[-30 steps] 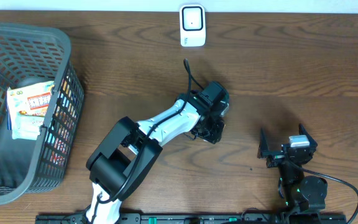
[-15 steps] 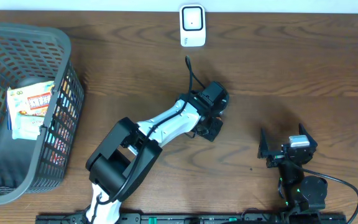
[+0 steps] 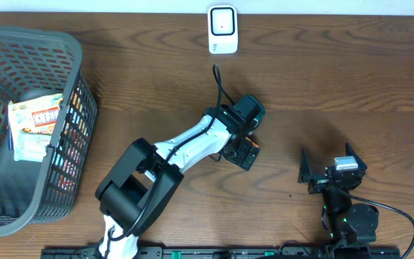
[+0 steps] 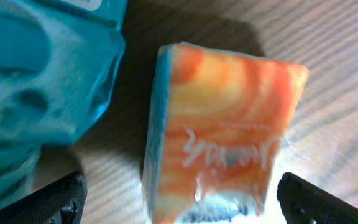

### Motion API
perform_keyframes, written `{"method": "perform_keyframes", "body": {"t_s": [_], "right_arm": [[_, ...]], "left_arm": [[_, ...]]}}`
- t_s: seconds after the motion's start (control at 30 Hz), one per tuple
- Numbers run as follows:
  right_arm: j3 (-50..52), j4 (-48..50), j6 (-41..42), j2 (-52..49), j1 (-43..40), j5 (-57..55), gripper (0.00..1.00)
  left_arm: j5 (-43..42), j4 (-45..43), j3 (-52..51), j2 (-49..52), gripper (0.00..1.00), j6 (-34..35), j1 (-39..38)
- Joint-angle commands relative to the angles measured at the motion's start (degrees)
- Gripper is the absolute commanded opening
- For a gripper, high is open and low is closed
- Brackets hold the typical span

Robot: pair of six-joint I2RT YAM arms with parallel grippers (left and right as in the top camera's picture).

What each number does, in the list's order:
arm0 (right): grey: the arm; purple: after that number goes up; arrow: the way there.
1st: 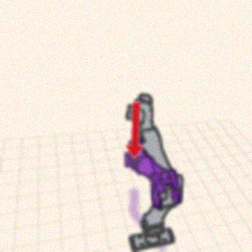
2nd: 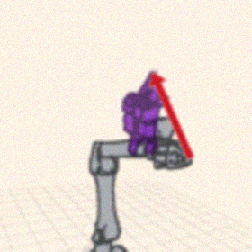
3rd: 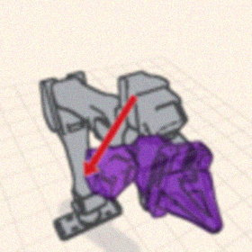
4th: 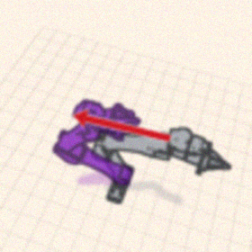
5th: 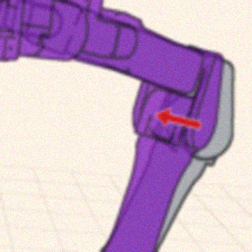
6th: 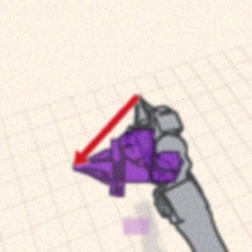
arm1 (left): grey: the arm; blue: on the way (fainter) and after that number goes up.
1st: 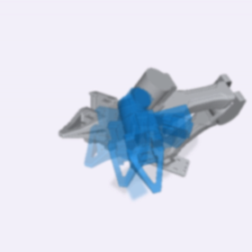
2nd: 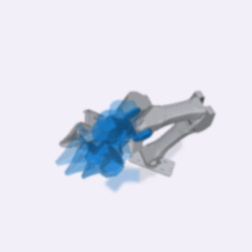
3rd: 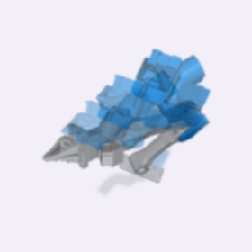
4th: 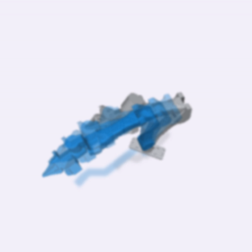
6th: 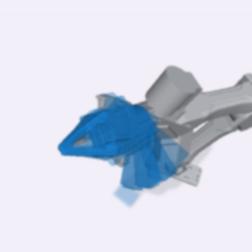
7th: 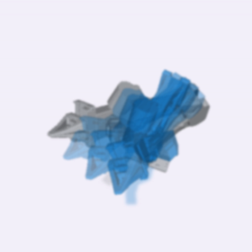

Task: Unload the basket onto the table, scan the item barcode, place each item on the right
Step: 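Place the orange box beside the bottle and open the left gripper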

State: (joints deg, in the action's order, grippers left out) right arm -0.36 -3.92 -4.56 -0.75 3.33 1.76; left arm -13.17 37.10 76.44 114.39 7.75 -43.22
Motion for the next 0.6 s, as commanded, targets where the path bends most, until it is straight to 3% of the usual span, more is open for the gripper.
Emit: {"method": "perform_keyframes", "body": {"t_s": [0.0, 0.3, 0.57], "right_arm": [[0.04, -0.2, 0.87, -0.07, -0.46, 0.28, 0.99], [0.04, -0.2, 0.87, -0.07, -0.46, 0.28, 0.99], [0.04, -0.2, 0.87, -0.07, -0.46, 0.28, 0.99]], "left_arm": [[0.79, 0.22, -0.17, -6.34, 0.98, -0.02, 0.13], [0.85, 0.15, -0.13, -23.43, 0.98, -0.07, 1.77], [0.83, 0.13, -0.13, -34.47, 0.98, -0.04, 10.99]]}}
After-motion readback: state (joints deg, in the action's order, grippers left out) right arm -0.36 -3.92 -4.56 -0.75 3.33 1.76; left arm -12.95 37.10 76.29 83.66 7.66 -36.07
